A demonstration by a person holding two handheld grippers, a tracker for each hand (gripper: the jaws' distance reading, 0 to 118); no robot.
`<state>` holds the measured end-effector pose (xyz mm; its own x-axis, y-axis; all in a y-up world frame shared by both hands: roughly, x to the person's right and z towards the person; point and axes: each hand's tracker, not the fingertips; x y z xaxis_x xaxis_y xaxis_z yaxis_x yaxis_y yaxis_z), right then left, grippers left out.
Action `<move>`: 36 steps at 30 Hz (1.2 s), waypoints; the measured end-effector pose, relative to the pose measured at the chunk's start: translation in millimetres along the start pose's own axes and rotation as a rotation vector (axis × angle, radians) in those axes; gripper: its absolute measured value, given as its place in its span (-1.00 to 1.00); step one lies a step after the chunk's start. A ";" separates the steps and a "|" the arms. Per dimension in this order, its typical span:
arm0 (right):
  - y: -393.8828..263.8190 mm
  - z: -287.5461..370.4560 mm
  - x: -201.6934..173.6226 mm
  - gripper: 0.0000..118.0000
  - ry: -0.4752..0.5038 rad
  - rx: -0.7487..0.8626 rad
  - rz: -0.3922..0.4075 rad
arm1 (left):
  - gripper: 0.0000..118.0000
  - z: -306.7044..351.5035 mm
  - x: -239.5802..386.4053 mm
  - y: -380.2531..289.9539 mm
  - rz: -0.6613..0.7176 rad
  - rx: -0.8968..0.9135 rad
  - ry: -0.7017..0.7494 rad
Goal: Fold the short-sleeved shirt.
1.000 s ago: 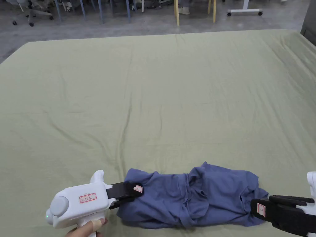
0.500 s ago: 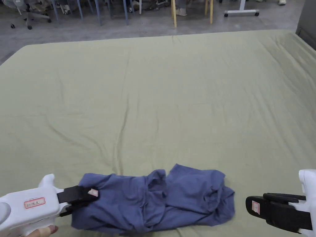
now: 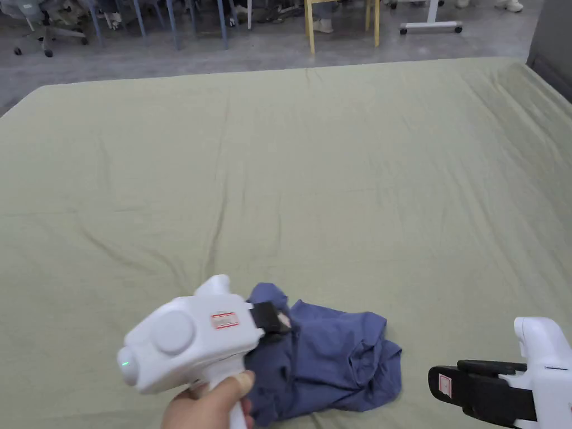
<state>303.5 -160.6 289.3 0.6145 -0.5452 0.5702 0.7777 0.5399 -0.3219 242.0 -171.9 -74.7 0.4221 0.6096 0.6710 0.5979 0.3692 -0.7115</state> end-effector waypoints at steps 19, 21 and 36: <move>-5.0 11.2 26.6 -0.96 -0.018 -0.006 -0.026 | -0.03 -14.6 45.9 -35.9 -0.159 0.067 -0.220; -4.9 11.2 26.8 -0.96 -0.013 0.001 -0.028 | -1.00 -4.5 47.8 -30.5 -0.236 0.104 0.013; -13.4 46.6 44.1 -0.96 -0.105 0.058 -0.085 | -1.00 -156.3 95.5 -108.4 -0.514 -0.217 0.117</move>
<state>314.0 -162.0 354.0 0.5271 -0.5223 0.6704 0.8157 0.5323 -0.2266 324.0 -263.4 99.2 0.1049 0.3031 0.9472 0.8674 0.4380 -0.2363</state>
